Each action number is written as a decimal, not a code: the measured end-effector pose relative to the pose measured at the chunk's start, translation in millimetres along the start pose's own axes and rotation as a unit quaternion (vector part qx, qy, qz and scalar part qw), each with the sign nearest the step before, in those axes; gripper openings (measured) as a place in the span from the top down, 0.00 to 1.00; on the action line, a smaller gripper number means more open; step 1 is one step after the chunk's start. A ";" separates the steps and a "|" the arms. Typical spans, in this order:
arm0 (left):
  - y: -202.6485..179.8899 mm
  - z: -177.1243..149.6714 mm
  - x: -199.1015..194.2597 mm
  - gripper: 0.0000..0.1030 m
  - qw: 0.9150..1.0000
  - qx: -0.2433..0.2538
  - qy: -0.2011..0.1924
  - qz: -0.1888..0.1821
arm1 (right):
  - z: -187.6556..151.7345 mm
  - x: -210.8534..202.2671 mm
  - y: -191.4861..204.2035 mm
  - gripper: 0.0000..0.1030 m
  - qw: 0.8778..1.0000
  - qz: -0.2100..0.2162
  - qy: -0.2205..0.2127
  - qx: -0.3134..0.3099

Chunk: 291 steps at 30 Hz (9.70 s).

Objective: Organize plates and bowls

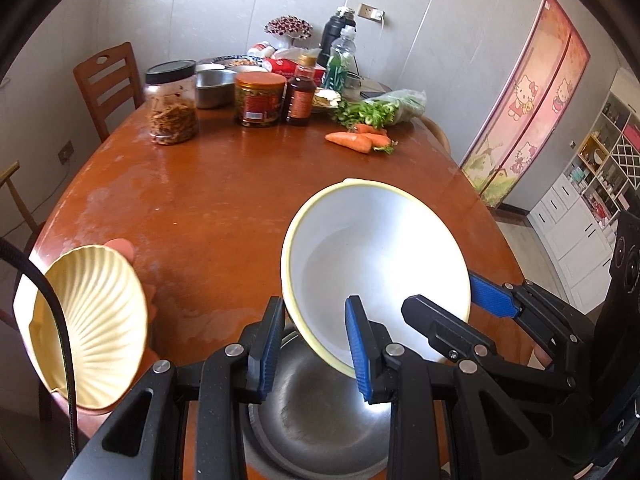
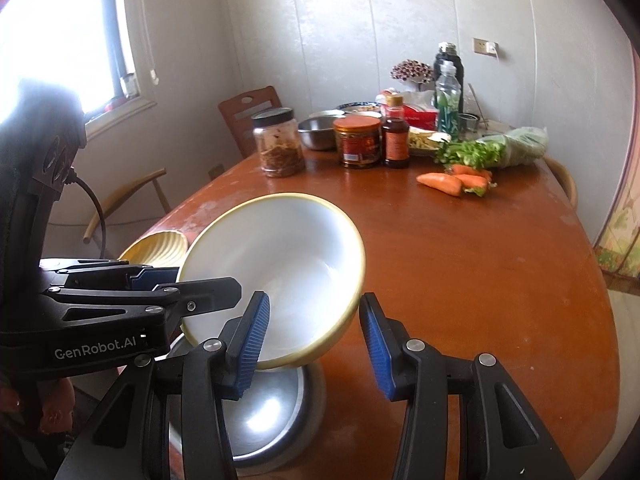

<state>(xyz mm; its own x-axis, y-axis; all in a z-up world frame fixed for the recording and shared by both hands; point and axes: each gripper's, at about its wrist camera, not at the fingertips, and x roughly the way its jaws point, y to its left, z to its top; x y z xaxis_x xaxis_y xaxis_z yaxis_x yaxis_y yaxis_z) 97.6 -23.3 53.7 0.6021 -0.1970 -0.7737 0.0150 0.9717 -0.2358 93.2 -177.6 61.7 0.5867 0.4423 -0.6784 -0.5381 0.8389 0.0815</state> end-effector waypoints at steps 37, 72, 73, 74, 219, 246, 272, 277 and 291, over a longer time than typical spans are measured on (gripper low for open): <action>13.7 -36.0 -36.9 0.70 0.999 -0.002 -0.037 0.011 | -15.3 -15.0 37.7 0.52 0.999 0.002 -0.005 -0.041; 7.5 -62.2 -4.6 0.66 0.999 0.020 -0.034 0.028 | -49.0 16.6 32.2 0.51 0.997 -0.004 0.035 -0.063; 8.4 -62.3 -4.7 0.66 0.999 0.019 -0.033 0.025 | -49.2 16.5 32.4 0.51 0.997 -0.002 0.035 -0.062; 9.2 -62.2 -4.9 0.66 0.999 0.018 -0.033 0.024 | -49.6 16.3 32.6 0.51 0.997 -0.002 0.035 -0.062; 39.4 -80.4 39.3 0.37 0.994 -0.076 0.052 -0.065 | -69.0 47.7 -10.4 0.50 0.990 0.086 0.082 0.073; 60.2 -65.9 -3.9 0.37 0.995 -0.074 0.008 -0.071 | -34.5 28.8 19.7 0.50 0.994 0.084 0.052 0.044; 133.6 -38.0 -40.0 0.37 0.993 -0.104 -0.030 -0.052 | 26.9 71.1 88.8 0.50 0.993 0.104 0.056 -0.004; 152.6 -33.3 -47.3 0.37 0.992 -0.112 -0.037 -0.048 | 38.4 80.9 104.8 0.50 0.992 0.110 0.056 -0.015; 187.0 -30.6 -58.6 0.37 0.991 -0.125 -0.044 -0.033 | 55.6 107.5 137.1 0.50 0.990 0.124 0.062 -0.034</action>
<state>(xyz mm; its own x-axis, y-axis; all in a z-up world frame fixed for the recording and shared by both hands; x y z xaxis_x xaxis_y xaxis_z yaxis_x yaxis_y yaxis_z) 40.7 166.0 36.9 0.6732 -0.2364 -0.7007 -0.1354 0.8921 -0.4310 116.1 2.6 40.5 0.3555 0.5862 -0.7280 -0.6981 0.6845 0.2102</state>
